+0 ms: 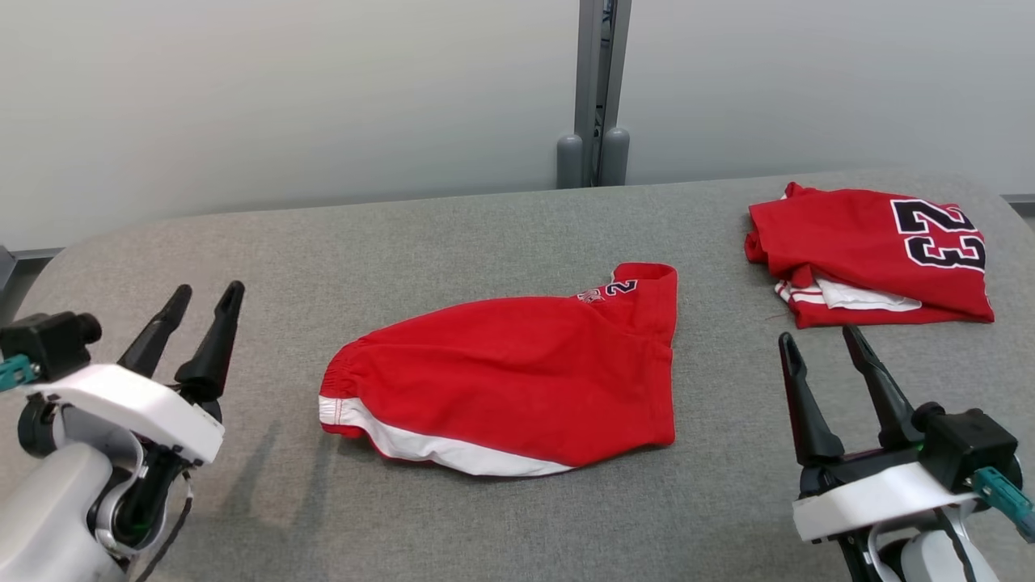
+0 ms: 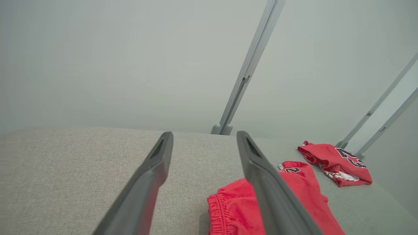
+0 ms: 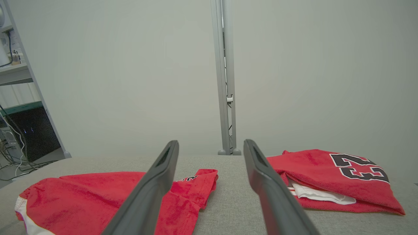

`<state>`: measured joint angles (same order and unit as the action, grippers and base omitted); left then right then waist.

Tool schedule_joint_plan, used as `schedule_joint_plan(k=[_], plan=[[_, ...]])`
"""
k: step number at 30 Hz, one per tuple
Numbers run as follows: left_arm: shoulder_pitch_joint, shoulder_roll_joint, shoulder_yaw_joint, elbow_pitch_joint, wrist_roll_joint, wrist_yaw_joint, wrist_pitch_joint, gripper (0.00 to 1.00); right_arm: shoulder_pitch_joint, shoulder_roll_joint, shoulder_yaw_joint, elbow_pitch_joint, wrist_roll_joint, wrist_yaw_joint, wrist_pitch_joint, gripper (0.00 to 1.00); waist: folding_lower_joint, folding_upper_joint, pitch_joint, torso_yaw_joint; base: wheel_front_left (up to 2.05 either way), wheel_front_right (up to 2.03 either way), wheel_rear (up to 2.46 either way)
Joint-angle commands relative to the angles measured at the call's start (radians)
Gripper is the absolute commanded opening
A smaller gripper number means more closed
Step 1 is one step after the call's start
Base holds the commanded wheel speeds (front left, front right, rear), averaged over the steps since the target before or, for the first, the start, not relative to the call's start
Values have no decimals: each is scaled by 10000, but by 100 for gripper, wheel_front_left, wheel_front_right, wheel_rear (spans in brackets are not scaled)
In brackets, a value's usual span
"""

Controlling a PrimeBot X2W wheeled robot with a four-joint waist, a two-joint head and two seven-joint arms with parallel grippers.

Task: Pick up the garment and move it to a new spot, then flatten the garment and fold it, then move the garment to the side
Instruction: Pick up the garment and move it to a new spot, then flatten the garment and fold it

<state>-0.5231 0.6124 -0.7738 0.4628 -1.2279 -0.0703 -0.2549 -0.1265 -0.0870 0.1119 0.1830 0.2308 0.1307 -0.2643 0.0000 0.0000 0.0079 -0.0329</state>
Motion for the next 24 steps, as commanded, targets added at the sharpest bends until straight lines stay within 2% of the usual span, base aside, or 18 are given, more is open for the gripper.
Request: schedule_joint_plan(k=[1, 5, 8, 11, 15, 19, 24], plan=[[533, 13, 403, -442, 246, 371, -85, 100, 228, -6, -128, -108, -19, 1, 1, 100, 0, 0, -82, 32, 0, 0, 0], [1945, -576, 2613, -2011, 1540, 1265, -103, 100, 524, 131, -411, -312, -66, 1, 1, 100, 0, 0, -74, 136, 0, 0, 0], [3300, -1389, 4116, -3100, 2807, 1584, -105, 100, 677, 200, -449, -362, -148, 1, 1, 100, 0, 0, -51, 164, 0, 0, 0], [4508, -2252, 5167, -3823, 3933, 1543, -107, 100, 715, 247, -440, -424, -190, 1, 1, 100, 0, 0, -40, 133, 0, 0, 0], [5451, -3298, 6100, -4316, 5371, 1337, -108, 100, 930, 297, -661, -513, -180, 1, 1, 100, 0, 0, -24, 187, 0, 0, 0], [5864, -3955, 6562, -4350, 6713, 1034, -109, 100, 1094, 315, -700, -417, -230, 1, 1, 100, 0, 0, -9, 253, 0, 0, 0], [5946, -4523, 7069, -4160, 7478, 575, -110, 100, 1110, 326, -625, -318, -271, 1, 1, 100, 0, 0, -32, 284, 0, 0, 0]])
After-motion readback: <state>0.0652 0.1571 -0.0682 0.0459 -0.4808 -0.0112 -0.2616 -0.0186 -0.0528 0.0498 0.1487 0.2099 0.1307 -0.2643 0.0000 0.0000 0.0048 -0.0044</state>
